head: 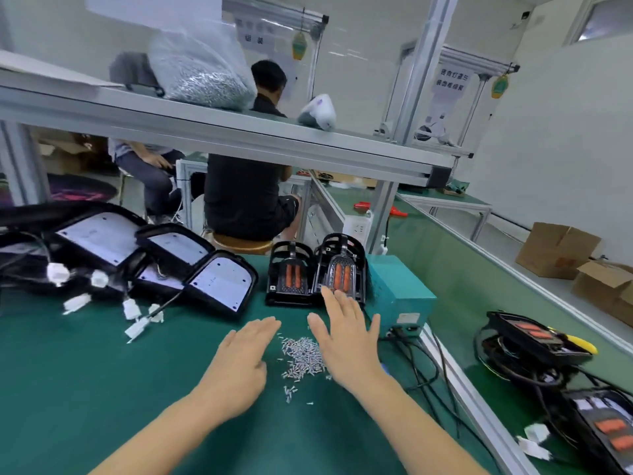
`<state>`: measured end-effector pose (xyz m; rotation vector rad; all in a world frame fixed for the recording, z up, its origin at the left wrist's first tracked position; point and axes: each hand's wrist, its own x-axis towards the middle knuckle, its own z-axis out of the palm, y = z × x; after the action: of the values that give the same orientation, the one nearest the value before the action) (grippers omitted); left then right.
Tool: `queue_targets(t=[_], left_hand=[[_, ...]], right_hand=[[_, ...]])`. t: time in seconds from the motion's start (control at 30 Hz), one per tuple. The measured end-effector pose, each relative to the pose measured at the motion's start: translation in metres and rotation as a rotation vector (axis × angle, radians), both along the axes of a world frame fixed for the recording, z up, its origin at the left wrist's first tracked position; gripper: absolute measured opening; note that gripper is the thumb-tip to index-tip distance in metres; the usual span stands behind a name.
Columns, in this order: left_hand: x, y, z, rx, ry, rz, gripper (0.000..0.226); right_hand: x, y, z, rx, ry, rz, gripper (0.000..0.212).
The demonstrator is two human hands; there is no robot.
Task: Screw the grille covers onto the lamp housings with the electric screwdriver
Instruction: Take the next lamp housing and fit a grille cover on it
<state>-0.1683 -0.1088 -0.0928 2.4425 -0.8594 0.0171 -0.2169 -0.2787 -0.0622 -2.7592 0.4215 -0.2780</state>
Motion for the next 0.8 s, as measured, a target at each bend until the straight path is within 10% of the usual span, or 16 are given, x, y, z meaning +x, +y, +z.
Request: queue_targets(t=[0.37, 0.8], left_hand=[[0.048, 0.095, 0.004, -0.139, -0.293, 0.335, 0.05], [0.103, 0.137, -0.02, 0.029, -0.111, 0.524, 0.046]], right_hand=[[0.05, 0.079, -0.023, 0.027, 0.071, 0.157, 0.058], [0.132, 0.122, -0.038, -0.121, -0.061, 0.191, 0.032]])
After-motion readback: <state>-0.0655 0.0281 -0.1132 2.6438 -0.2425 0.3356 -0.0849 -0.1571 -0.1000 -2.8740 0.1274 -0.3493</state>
